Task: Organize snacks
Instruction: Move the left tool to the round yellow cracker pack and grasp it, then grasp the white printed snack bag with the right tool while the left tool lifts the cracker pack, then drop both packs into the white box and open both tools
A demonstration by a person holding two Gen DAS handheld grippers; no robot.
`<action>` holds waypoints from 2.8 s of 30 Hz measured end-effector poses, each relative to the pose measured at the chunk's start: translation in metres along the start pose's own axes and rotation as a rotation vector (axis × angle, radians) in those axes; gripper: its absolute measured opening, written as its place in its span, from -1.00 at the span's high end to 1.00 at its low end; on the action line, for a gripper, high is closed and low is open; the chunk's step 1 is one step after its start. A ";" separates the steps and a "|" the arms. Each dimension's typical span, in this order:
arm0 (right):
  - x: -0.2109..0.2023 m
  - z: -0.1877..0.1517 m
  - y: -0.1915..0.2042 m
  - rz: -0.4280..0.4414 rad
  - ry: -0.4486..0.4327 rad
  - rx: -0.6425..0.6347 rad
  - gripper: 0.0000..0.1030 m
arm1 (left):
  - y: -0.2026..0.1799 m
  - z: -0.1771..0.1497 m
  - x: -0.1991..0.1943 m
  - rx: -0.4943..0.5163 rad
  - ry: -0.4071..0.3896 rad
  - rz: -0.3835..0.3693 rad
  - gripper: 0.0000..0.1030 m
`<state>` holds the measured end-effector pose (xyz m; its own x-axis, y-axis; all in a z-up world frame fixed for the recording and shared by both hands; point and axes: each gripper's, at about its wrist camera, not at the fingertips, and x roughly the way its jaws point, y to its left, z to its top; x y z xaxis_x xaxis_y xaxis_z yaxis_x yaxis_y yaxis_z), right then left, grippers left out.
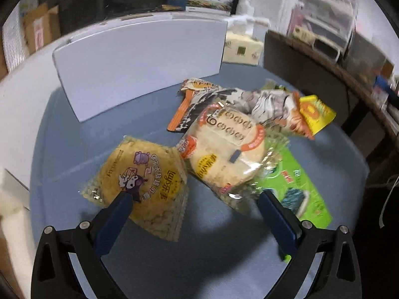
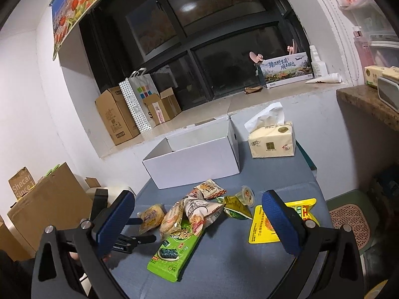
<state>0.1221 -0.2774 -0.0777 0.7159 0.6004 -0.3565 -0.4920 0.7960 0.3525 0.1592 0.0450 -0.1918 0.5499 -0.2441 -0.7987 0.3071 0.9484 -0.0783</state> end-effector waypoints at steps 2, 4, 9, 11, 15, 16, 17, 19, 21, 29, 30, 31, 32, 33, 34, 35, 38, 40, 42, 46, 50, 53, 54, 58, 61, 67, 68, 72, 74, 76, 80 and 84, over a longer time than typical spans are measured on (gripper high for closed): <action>0.000 -0.001 0.001 -0.001 0.003 -0.003 -1.00 | -0.001 0.002 0.003 0.021 0.007 0.020 -1.00; 0.001 -0.001 0.003 -0.004 0.006 -0.008 -1.00 | 0.002 0.005 0.005 0.034 0.016 0.062 -0.99; 0.003 -0.004 0.004 -0.011 0.017 -0.010 -1.00 | 0.013 0.009 -0.004 -0.011 -0.035 0.087 -0.99; 0.003 -0.005 0.004 -0.011 0.017 -0.009 -1.00 | 0.014 0.010 -0.005 -0.005 -0.030 0.104 -1.00; 0.006 -0.006 0.005 -0.012 0.028 -0.005 -1.00 | 0.023 0.008 0.011 -0.019 0.021 0.085 -0.99; 0.006 -0.007 0.006 -0.012 0.030 -0.009 -1.00 | 0.025 0.007 0.012 -0.026 0.015 0.087 -0.95; 0.006 -0.007 0.007 -0.012 0.029 -0.014 -1.00 | 0.026 0.006 0.013 -0.027 0.012 0.087 -0.88; 0.006 -0.008 0.005 -0.013 0.030 -0.010 -1.00 | 0.028 0.006 0.013 -0.021 0.004 0.114 -0.42; 0.007 -0.009 0.003 -0.009 0.033 0.007 -1.00 | 0.033 0.008 0.012 -0.047 -0.003 0.095 -0.41; 0.013 -0.012 0.001 -0.021 0.047 0.024 -1.00 | 0.029 0.008 -0.020 -0.084 -0.096 0.087 -0.37; 0.015 -0.012 0.001 -0.021 0.051 0.023 -1.00 | 0.028 0.008 -0.027 -0.089 -0.118 0.082 -0.37; 0.018 -0.012 0.002 -0.020 0.060 0.016 -1.00 | 0.026 0.007 -0.038 -0.092 -0.149 0.073 -0.37; 0.021 -0.012 0.004 -0.019 0.068 0.008 -1.00 | 0.023 0.006 -0.049 -0.091 -0.176 0.078 -0.37; 0.026 -0.012 0.006 -0.021 0.085 -0.010 -1.00 | 0.021 0.006 -0.057 -0.092 -0.195 0.082 -0.37; 0.034 -0.012 0.009 -0.025 0.111 -0.033 -1.00 | 0.020 0.004 -0.065 -0.097 -0.211 0.082 -0.37; 0.039 -0.012 0.011 -0.026 0.126 -0.049 -1.00 | 0.019 0.002 -0.076 -0.108 -0.234 0.077 -0.37; 0.070 -0.014 0.023 -0.025 0.222 -0.153 -1.00 | 0.019 -0.003 -0.096 -0.121 -0.274 0.074 -0.37; 0.102 -0.019 0.038 -0.019 0.314 -0.307 -1.00 | 0.017 -0.008 -0.108 -0.122 -0.294 0.080 -0.37; 0.129 -0.024 0.049 -0.048 0.372 -0.454 -1.00 | 0.017 -0.013 -0.118 -0.123 -0.302 0.066 -0.37; 0.182 -0.027 0.061 -0.134 0.475 -0.675 -1.00 | 0.018 -0.021 -0.124 -0.125 -0.317 0.049 -0.37; 0.223 -0.021 0.060 -0.132 0.586 -0.744 -1.00 | 0.021 -0.024 -0.120 -0.140 -0.312 0.033 -0.37; 0.247 -0.026 0.062 -0.082 0.679 -0.767 -0.77 | 0.022 -0.025 -0.119 -0.143 -0.314 0.026 -0.37; 0.253 -0.030 0.063 -0.079 0.706 -0.776 -0.34 | 0.023 -0.025 -0.118 -0.145 -0.313 0.029 -0.37; 0.270 -0.048 0.064 -0.089 0.795 -0.796 0.09 | 0.025 -0.022 -0.117 -0.150 -0.317 0.022 -0.37; 0.255 -0.033 0.062 -0.054 0.742 -0.709 0.26 | 0.027 -0.020 -0.119 -0.146 -0.329 0.020 -0.37; 0.191 0.021 0.045 0.039 0.529 -0.464 0.27 | 0.031 0.000 -0.129 -0.151 -0.376 0.016 -0.37; 0.177 0.032 0.039 0.052 0.480 -0.402 0.27 | 0.031 0.005 -0.131 -0.147 -0.387 0.020 -0.37; 0.155 0.062 0.031 0.067 0.362 -0.298 0.27 | 0.033 0.038 -0.136 -0.131 -0.439 0.018 -0.37; 0.156 0.074 0.028 0.039 0.323 -0.264 0.27 | 0.035 0.059 -0.133 -0.114 -0.452 0.032 -0.37; 0.165 0.085 0.030 0.015 0.292 -0.222 0.27 | 0.040 0.081 -0.128 -0.109 -0.455 0.030 -0.37; 0.197 0.116 0.021 -0.007 0.255 -0.110 0.27 | 0.056 0.127 -0.115 -0.115 -0.460 0.047 -0.37; 0.244 0.138 0.022 -0.033 0.282 -0.093 0.27 | 0.077 0.169 -0.092 -0.124 -0.431 0.065 -0.37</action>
<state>0.3537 -0.1240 -0.0374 0.5728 0.5612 -0.5974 -0.5235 0.8113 0.2602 0.2631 0.1064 -0.0236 0.8465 -0.2201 -0.4848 0.1805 0.9753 -0.1277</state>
